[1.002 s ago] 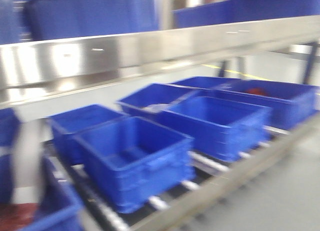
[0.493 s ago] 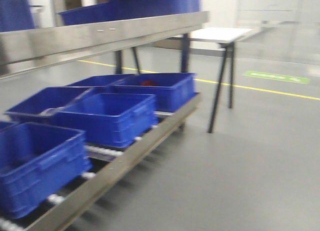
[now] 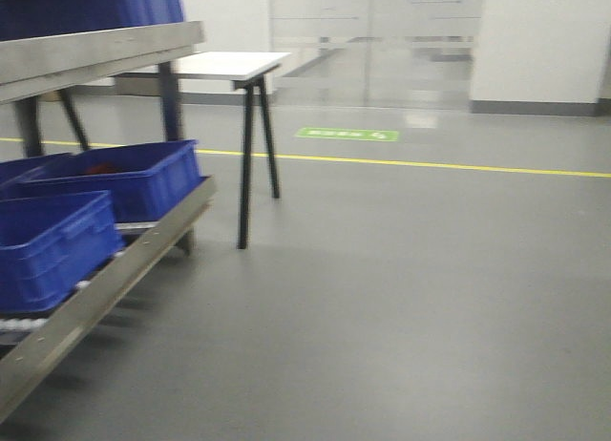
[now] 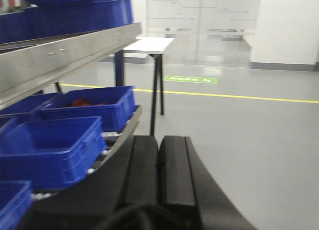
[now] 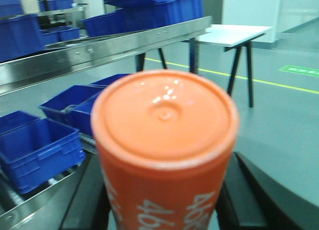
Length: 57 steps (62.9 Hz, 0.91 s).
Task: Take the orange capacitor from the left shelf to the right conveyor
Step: 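Drive the base to the conveyor table holding the capacitor in right gripper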
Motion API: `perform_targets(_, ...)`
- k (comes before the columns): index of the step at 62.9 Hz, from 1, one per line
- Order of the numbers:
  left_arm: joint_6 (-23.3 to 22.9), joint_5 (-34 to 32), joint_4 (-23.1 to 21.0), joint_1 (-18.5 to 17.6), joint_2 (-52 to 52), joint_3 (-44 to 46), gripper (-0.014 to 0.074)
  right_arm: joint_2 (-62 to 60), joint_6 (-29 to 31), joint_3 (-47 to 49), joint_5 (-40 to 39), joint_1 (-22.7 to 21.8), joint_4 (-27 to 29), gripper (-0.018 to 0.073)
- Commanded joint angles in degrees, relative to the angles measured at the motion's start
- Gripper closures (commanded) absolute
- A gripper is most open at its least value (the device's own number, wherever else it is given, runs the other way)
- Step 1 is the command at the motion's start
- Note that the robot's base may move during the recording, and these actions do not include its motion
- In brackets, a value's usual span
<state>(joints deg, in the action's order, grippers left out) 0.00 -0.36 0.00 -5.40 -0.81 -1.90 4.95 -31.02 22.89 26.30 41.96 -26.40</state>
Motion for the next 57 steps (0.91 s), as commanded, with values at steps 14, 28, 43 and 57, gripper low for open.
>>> perform_targets(14, 0.0, -4.8, -0.31, -0.25, 0.58, 0.45, 0.0701, 1.21, 0.53, 1.88, -4.93, -0.15, -1.38, 0.0502)
perform_targets(28, 0.0, -4.8, -0.31, -0.25, 0.58, 0.45, 0.0701, 1.21, 0.53, 1.88, -4.93, -0.15, -1.38, 0.0502)
perform_targets(43, 0.0, -4.8, -0.31, -0.25, 0.58, 0.45, 0.0701, 1.21, 0.53, 1.88, -4.93, -0.15, -1.38, 0.0502)
perform_targets(57, 0.0, -4.8, -0.31, -0.25, 0.58, 0.45, 0.0701, 1.21, 0.53, 1.88, -4.93, -0.15, -1.38, 0.0502)
